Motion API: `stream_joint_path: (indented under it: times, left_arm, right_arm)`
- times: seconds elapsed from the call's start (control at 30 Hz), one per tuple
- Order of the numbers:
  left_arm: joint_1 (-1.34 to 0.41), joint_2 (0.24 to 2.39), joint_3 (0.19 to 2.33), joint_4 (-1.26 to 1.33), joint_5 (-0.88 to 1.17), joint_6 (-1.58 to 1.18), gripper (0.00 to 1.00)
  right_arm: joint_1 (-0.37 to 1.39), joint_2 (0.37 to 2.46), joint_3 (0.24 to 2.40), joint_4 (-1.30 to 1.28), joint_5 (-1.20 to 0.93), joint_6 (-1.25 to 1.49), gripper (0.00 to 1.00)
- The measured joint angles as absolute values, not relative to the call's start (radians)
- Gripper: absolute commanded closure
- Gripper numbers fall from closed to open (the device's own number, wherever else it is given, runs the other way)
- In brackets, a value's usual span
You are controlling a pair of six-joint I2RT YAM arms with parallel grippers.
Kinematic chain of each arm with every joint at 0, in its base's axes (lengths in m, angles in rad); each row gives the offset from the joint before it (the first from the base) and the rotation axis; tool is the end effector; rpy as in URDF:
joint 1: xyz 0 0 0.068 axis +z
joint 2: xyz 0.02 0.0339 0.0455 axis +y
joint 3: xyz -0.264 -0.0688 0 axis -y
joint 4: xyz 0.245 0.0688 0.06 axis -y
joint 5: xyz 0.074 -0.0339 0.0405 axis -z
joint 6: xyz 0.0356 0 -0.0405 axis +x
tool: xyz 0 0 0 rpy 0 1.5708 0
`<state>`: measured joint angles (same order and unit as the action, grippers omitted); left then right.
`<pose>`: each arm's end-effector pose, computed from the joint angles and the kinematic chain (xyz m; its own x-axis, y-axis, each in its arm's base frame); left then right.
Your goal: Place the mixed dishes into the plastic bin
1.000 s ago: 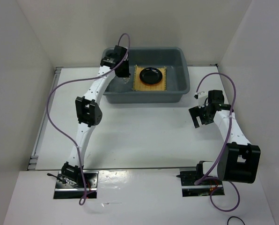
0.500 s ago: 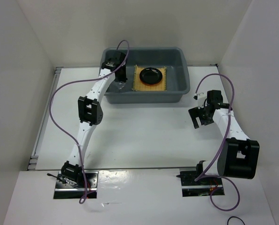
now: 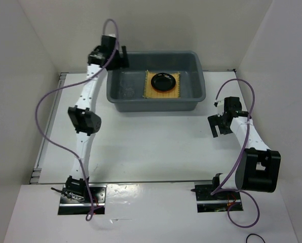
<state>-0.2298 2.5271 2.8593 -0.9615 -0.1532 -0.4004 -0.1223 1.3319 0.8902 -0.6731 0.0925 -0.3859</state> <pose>0.5232 -0.1168 0.3381 -0.5687 -0.2626 -0.7795 -0.1267 0.9643 -0.2324 0.2506 -0.0341 0.2212 -0.8865 -0.2686 -0.3768 -0.1855 0.9522 -0.2426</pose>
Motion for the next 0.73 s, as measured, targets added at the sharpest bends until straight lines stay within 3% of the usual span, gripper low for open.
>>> stream_joint_path:
  times: [0.2, 0.3, 0.57, 0.73]
  left_arm:
    - [0.008, 2.124, 2.689, -0.945, -0.096, -0.429, 0.00]
    - [0.098, 1.857, 2.450, -0.901, -0.091, -0.441, 0.00]
    - [-0.074, 1.216, 1.552, -0.767, -0.001, -0.392, 0.00]
    - [-0.059, 0.952, 1.202, -0.721, 0.027, -0.421, 0.00]
  right_arm:
    - [-0.157, 1.333, 1.033, -0.714, 0.113, -0.382, 0.01]
    - [-0.168, 1.333, 1.208, -0.711, 0.096, -0.382, 0.01]
    - [-0.133, 1.298, 1.416, -0.672, 0.113, -0.347, 0.01]
    - [-0.108, 1.295, 1.416, -0.680, 0.090, -0.322, 0.01]
